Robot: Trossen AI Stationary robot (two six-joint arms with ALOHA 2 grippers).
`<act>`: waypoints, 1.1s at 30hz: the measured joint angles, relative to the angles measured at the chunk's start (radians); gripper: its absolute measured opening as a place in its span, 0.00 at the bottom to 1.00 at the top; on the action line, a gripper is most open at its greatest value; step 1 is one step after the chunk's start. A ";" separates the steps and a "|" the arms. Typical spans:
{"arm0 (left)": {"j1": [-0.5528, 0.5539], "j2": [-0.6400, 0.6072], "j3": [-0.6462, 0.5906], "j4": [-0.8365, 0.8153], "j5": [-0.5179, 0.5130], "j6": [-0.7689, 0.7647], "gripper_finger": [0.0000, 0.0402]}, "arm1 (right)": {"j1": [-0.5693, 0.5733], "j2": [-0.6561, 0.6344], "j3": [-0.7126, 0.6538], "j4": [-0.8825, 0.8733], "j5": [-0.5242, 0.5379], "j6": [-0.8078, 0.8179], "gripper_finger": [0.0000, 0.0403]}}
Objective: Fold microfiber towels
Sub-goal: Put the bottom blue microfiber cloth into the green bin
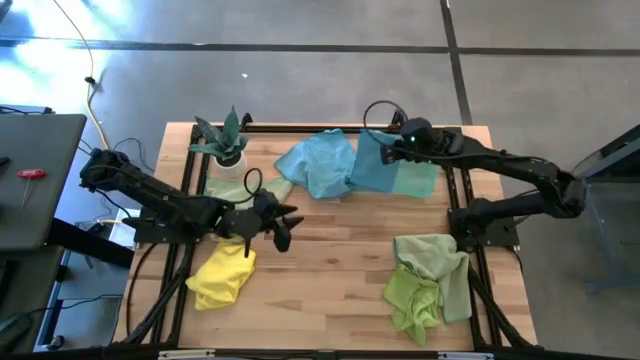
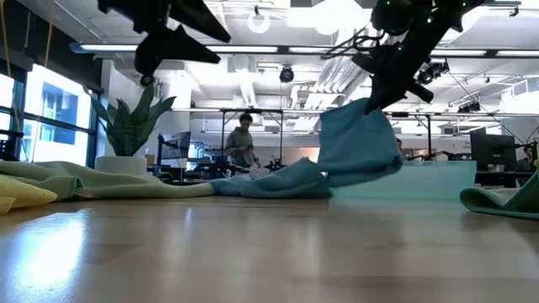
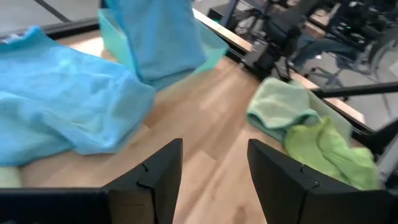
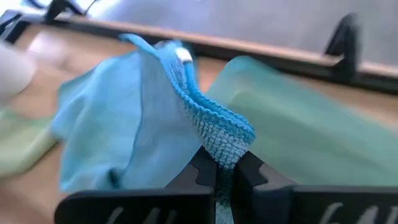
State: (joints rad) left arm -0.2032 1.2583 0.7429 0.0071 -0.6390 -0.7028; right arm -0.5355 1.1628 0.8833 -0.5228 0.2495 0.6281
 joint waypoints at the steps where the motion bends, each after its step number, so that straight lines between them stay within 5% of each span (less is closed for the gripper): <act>1: 0.014 0.000 0.000 0.001 0.002 0.007 0.43 | -0.017 0.004 0.000 0.009 0.007 -0.006 0.00; 12: 0.139 0.000 0.000 0.015 0.052 0.026 0.43 | -0.128 0.035 0.000 0.172 0.095 0.024 0.00; 18: 0.174 0.000 0.000 0.023 0.052 0.029 0.43 | -0.146 0.036 0.000 0.112 0.147 0.044 0.00; 26: 0.227 0.000 0.000 0.023 0.165 0.140 0.43 | -0.095 0.067 0.000 0.026 0.213 0.306 0.00; 33: 0.307 -0.021 0.000 0.060 0.372 0.249 0.43 | 0.030 0.206 0.000 0.038 0.274 0.581 0.00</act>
State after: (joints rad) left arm 0.1033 1.2368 0.7429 0.0673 -0.2672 -0.4539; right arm -0.5051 1.3685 0.8833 -0.4843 0.5236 1.2087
